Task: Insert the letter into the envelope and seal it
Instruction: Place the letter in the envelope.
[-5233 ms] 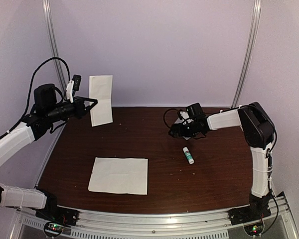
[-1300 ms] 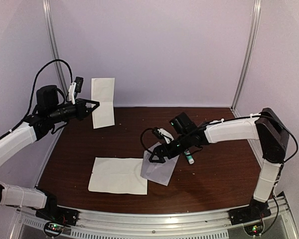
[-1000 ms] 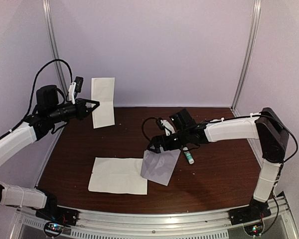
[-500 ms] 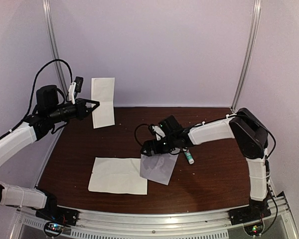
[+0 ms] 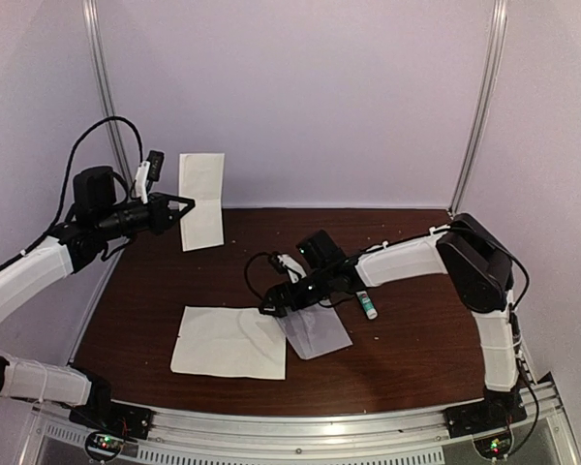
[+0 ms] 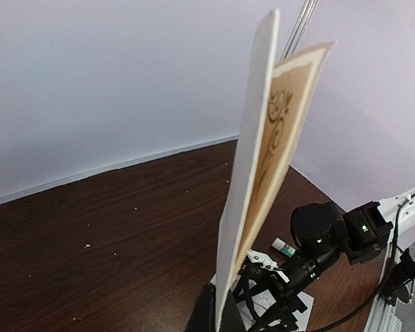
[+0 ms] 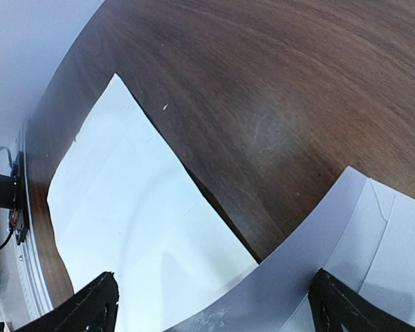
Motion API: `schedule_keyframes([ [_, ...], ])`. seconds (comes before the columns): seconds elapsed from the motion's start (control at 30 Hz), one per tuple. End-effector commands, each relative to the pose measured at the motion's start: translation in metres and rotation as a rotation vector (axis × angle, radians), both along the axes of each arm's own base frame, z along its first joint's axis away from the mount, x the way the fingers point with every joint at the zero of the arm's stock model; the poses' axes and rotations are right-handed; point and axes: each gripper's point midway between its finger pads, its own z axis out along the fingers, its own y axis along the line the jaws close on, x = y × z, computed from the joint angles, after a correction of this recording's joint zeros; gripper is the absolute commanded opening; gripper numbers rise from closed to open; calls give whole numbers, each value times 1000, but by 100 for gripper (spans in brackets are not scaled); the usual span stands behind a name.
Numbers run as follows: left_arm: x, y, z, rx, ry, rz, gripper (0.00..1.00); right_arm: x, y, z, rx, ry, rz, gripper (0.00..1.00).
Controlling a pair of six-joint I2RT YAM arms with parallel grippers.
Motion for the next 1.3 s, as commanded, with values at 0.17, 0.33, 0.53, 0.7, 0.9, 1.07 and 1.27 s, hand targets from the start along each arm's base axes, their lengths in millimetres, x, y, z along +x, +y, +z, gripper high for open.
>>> schedule_keyframes([
  [0.17,5,-2,-1,-15,-11,-7,0,-51,-5,-14,-5,91,45,97],
  [0.33,6,-2,-2,-15,-6,-6,0,-68,4,-11,36,113,26,97],
  [0.53,6,-2,-3,-16,-5,-5,0,-77,21,2,80,94,-34,96],
  [0.7,5,-1,-2,-15,-9,-3,0,-68,14,28,76,5,-84,97],
  [0.9,4,-1,-1,-16,-11,-5,0,-72,-19,41,-2,-54,-104,98],
  [1.07,5,-1,-1,-17,-11,-2,0,-85,-53,30,-74,-27,-139,99],
  [1.27,5,-2,-3,-17,-5,-5,0,-104,-81,17,-93,30,-179,99],
])
